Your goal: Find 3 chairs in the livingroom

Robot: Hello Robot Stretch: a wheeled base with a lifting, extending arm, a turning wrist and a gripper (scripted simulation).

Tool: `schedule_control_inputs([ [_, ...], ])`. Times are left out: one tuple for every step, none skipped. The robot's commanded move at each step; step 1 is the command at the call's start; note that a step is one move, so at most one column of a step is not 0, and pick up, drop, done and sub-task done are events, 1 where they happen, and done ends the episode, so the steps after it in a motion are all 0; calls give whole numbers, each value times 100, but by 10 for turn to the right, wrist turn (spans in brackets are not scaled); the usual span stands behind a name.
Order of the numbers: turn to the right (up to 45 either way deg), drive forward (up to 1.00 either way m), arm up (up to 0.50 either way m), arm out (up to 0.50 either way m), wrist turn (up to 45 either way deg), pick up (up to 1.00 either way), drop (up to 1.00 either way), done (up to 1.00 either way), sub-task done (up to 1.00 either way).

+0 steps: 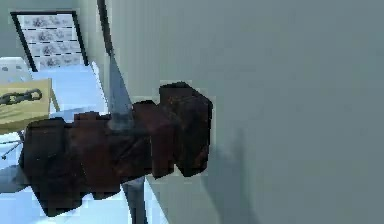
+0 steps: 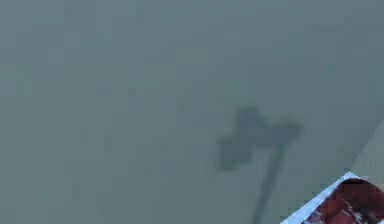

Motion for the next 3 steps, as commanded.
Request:
schedule_control_inputs([
  [-450,0,0,0,0,0,0,0,0],
  [-270,0,0,0,0,0,0,0,0],
  [0,10,0,0,0,0,0,0,0],
])
